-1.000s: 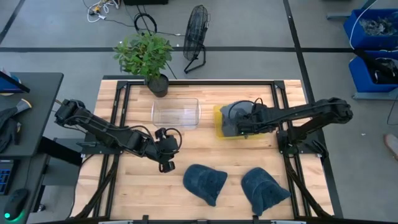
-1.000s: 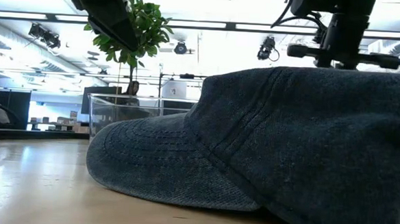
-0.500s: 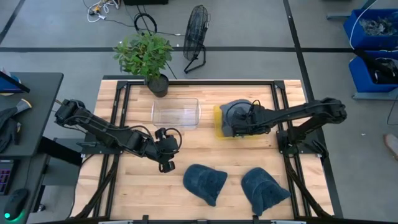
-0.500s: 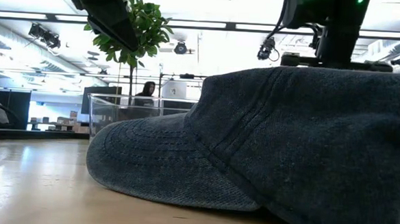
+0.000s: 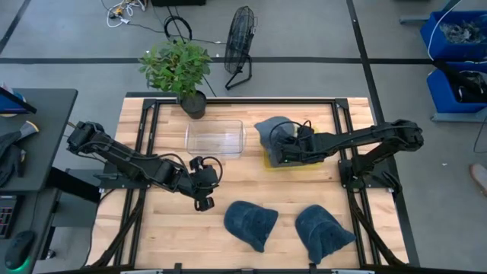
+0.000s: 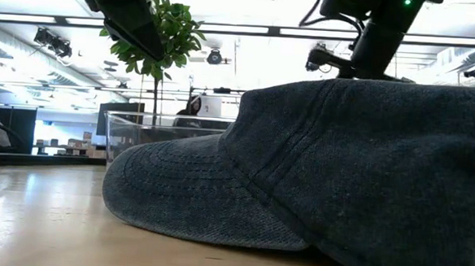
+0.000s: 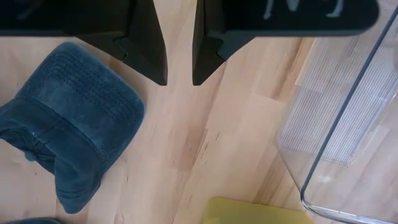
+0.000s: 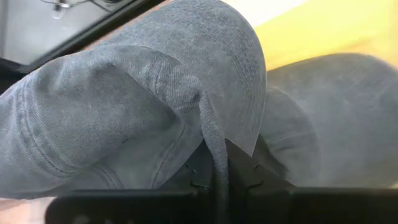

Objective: Pick & Place hat
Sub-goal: Put the gray cap into the yellow bin

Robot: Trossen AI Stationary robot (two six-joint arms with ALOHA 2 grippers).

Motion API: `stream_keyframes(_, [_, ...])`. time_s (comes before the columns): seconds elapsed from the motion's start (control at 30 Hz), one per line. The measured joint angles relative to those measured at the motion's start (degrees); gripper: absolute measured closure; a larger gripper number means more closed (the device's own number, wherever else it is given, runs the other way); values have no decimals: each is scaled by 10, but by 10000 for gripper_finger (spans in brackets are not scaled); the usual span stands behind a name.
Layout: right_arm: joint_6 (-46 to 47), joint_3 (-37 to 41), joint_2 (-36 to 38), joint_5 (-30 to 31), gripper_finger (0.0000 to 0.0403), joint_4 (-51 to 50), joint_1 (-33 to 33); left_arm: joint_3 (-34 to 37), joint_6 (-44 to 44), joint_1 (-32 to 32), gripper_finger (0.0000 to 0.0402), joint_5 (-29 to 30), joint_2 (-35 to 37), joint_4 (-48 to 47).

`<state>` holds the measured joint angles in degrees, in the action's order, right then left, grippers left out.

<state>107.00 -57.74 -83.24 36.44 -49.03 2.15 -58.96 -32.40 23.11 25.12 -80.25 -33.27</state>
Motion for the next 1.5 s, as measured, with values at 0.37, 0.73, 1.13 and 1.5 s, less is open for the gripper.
stream_keyframes(0.37, [-1,0,0,-2,384,53,0,0,0,-2,323,0,0,17])
stream_keyframes(0.73, [-17,0,0,-27,376,41,-2,0,0,-2,323,0,0,36])
stream_keyframes(1.13, [135,0,0,38,371,20,-7,0,0,-2,323,0,0,36])
stream_keyframes(1.5, [279,0,10,-3,371,-80,-5,0,1,-2,323,0,0,37])
